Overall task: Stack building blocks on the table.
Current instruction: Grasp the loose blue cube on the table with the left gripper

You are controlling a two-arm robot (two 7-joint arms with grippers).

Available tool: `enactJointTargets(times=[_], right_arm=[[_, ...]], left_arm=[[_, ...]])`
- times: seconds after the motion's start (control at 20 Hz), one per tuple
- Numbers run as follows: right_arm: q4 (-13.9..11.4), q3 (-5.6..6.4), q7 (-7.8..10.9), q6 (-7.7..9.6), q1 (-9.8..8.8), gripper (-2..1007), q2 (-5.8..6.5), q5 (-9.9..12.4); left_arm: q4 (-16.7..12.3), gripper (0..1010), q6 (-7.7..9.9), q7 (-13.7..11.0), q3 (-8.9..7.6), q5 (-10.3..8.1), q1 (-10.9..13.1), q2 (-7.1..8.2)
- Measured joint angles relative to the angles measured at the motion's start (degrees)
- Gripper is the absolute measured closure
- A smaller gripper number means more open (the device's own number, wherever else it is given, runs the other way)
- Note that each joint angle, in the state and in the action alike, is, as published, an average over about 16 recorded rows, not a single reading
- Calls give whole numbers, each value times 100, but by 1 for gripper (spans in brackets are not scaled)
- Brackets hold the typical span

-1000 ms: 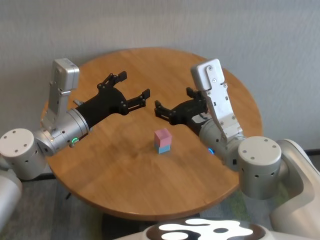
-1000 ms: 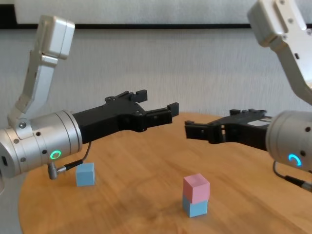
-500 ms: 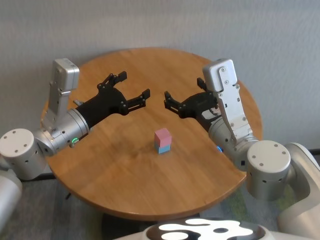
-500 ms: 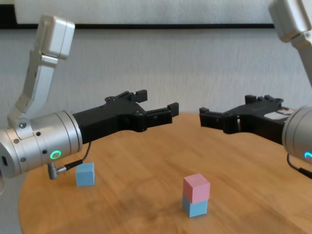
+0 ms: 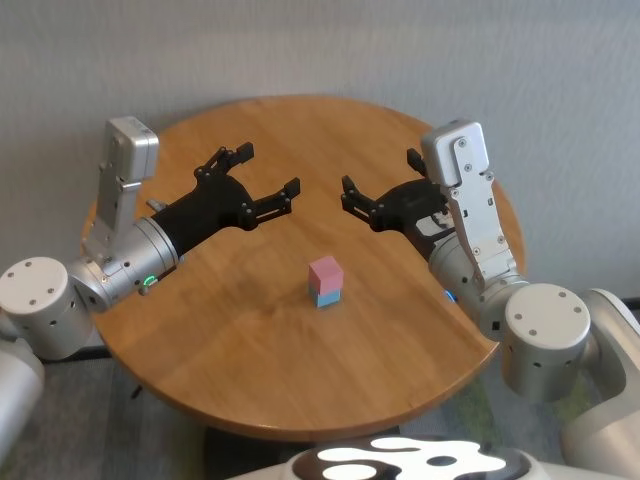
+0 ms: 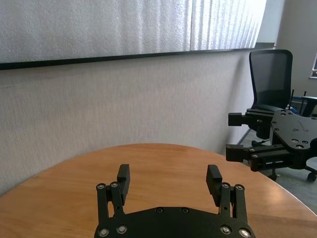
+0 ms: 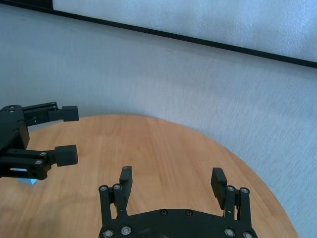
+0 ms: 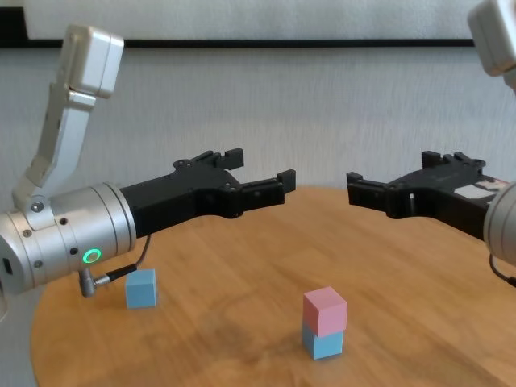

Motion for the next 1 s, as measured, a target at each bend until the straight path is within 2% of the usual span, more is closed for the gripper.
enactJointTargets(times=[0.6, 0.8, 1.0], right_arm=[[148, 213, 226, -486, -64, 0, -98, 53], [204, 269, 305, -583, -56, 0, -138, 63], [252, 317, 376, -608, -40, 0, -173, 60]], left_arm=[[0, 8, 0, 0, 0, 0, 0, 0], [0, 8, 0, 0, 0, 0, 0, 0], [0, 9, 0, 0, 0, 0, 0, 0]])
